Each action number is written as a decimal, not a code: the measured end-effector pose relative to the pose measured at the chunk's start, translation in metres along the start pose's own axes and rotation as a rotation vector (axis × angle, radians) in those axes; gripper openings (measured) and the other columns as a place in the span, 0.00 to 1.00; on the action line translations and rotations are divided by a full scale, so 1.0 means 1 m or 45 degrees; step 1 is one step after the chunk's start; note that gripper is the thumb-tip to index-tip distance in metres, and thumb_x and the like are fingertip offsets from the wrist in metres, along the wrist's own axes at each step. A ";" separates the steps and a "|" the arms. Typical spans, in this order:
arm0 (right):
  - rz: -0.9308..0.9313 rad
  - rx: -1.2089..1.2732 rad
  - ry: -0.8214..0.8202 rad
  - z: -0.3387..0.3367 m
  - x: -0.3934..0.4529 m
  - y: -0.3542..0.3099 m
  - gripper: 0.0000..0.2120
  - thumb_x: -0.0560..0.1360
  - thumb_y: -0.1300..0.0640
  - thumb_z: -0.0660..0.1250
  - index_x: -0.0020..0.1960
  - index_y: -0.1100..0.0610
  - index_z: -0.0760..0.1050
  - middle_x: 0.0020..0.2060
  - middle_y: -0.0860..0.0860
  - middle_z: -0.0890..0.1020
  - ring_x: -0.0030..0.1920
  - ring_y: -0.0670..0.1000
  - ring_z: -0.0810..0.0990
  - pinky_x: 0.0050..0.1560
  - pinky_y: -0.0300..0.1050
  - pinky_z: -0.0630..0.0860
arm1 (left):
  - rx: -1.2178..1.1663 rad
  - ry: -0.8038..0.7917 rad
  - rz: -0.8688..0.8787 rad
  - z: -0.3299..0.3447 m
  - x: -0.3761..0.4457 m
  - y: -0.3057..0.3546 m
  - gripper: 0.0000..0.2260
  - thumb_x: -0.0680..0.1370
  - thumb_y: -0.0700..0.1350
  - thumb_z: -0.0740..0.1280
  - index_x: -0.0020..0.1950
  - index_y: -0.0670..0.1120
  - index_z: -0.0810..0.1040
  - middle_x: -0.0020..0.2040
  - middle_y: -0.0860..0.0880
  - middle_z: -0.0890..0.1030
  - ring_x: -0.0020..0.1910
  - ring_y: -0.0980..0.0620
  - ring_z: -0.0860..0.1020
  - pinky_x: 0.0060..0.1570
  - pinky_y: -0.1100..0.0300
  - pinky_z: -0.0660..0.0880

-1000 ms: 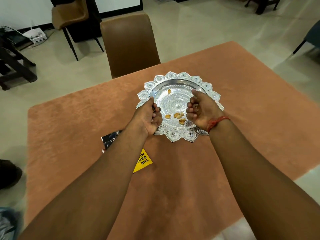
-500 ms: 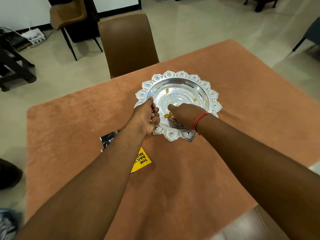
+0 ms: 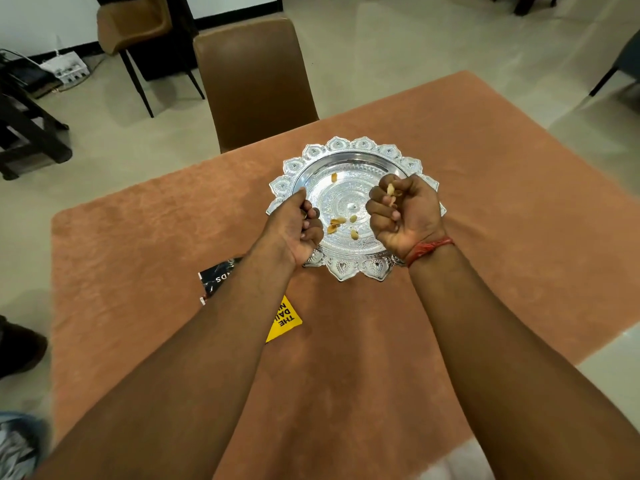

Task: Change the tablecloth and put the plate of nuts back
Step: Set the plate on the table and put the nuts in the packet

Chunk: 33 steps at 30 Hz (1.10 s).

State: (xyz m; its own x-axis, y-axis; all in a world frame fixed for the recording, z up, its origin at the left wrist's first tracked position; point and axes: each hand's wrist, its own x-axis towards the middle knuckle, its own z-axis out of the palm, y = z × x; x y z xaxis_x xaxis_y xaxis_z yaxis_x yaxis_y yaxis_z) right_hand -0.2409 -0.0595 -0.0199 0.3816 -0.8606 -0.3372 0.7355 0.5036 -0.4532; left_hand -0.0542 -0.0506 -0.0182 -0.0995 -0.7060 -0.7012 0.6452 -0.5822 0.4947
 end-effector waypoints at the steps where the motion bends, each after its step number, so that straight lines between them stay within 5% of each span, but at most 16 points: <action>1: -0.017 -0.009 0.037 0.000 0.002 0.003 0.08 0.69 0.57 0.58 0.33 0.53 0.62 0.26 0.49 0.65 0.22 0.44 0.55 0.20 0.32 0.49 | 0.000 -0.004 -0.001 0.001 0.000 0.000 0.18 0.84 0.51 0.61 0.35 0.46 0.66 0.26 0.51 0.66 0.19 0.58 0.58 0.14 0.67 0.54; 5: -0.091 -0.344 0.366 0.001 0.014 0.009 0.19 0.80 0.50 0.64 0.33 0.53 0.65 0.26 0.49 0.69 0.21 0.44 0.60 0.19 0.33 0.55 | 0.133 0.043 0.070 0.005 0.002 0.000 0.19 0.83 0.52 0.61 0.35 0.47 0.67 0.26 0.51 0.67 0.21 0.58 0.58 0.15 0.67 0.54; 8: -0.203 -1.303 0.436 0.005 0.020 0.015 0.11 0.81 0.51 0.64 0.42 0.54 0.69 0.34 0.51 0.75 0.25 0.46 0.67 0.25 0.38 0.62 | 0.182 0.070 0.128 0.005 0.004 0.002 0.19 0.83 0.52 0.61 0.35 0.47 0.66 0.26 0.52 0.67 0.22 0.58 0.57 0.15 0.66 0.54; 10: -0.276 -2.182 0.304 0.008 0.025 0.020 0.04 0.81 0.53 0.61 0.50 0.53 0.70 0.35 0.47 0.75 0.31 0.49 0.72 0.29 0.41 0.63 | 0.175 0.090 0.153 0.006 0.005 0.003 0.19 0.83 0.53 0.61 0.35 0.47 0.67 0.26 0.51 0.67 0.22 0.58 0.57 0.16 0.67 0.53; 12: -0.282 -2.778 0.119 0.012 0.028 0.029 0.08 0.80 0.56 0.61 0.58 0.54 0.67 0.37 0.47 0.75 0.34 0.52 0.72 0.30 0.43 0.61 | 0.175 0.101 0.173 0.006 0.006 0.003 0.19 0.83 0.52 0.61 0.35 0.47 0.67 0.26 0.51 0.67 0.21 0.57 0.57 0.16 0.67 0.53; 17: -0.385 -3.318 -0.052 0.013 0.030 0.047 0.16 0.79 0.52 0.60 0.63 0.57 0.61 0.31 0.53 0.70 0.28 0.54 0.66 0.27 0.45 0.59 | 0.162 0.093 0.190 0.000 0.005 0.006 0.19 0.83 0.53 0.61 0.35 0.47 0.67 0.25 0.51 0.67 0.21 0.57 0.57 0.15 0.67 0.53; 21: -0.365 -3.308 -0.123 0.013 0.033 0.046 0.13 0.79 0.55 0.61 0.61 0.58 0.63 0.30 0.52 0.66 0.32 0.57 0.71 0.27 0.44 0.58 | 0.132 0.109 0.182 -0.005 0.002 0.009 0.19 0.83 0.53 0.61 0.35 0.47 0.67 0.27 0.51 0.67 0.20 0.58 0.57 0.15 0.67 0.54; 24: -0.333 -3.084 -0.077 0.013 0.033 0.036 0.08 0.81 0.56 0.59 0.56 0.60 0.66 0.37 0.57 0.76 0.36 0.58 0.73 0.32 0.46 0.63 | 0.131 0.116 0.170 -0.006 -0.001 0.009 0.19 0.83 0.53 0.61 0.35 0.47 0.67 0.27 0.52 0.67 0.20 0.58 0.57 0.15 0.67 0.54; 26: -0.293 -2.534 0.103 0.012 0.030 0.025 0.07 0.82 0.55 0.58 0.52 0.59 0.69 0.38 0.56 0.78 0.34 0.54 0.72 0.33 0.45 0.66 | 0.143 0.113 0.163 -0.007 -0.002 0.010 0.19 0.83 0.54 0.62 0.35 0.47 0.68 0.27 0.52 0.67 0.21 0.58 0.57 0.15 0.66 0.54; 30: -0.163 -0.841 0.360 0.003 0.009 -0.003 0.10 0.77 0.60 0.56 0.38 0.55 0.67 0.29 0.50 0.70 0.24 0.46 0.61 0.22 0.34 0.56 | 0.229 0.136 0.193 -0.007 -0.003 0.008 0.19 0.83 0.53 0.62 0.35 0.47 0.68 0.27 0.52 0.67 0.21 0.57 0.57 0.17 0.66 0.55; 33: -0.051 -0.564 0.369 -0.005 0.000 -0.008 0.11 0.76 0.60 0.55 0.36 0.56 0.68 0.32 0.52 0.70 0.24 0.46 0.61 0.20 0.33 0.54 | 0.332 0.133 0.203 -0.001 0.001 0.002 0.19 0.83 0.53 0.61 0.35 0.46 0.67 0.27 0.51 0.67 0.21 0.57 0.57 0.17 0.66 0.54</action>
State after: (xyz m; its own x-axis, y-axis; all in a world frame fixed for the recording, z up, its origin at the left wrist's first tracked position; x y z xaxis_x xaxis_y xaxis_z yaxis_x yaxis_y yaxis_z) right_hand -0.2500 -0.0627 -0.0207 0.1413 -0.8554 -0.4983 0.4152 0.5082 -0.7546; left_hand -0.0526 -0.0516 -0.0183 0.0742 -0.7591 -0.6467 0.4292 -0.5610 0.7078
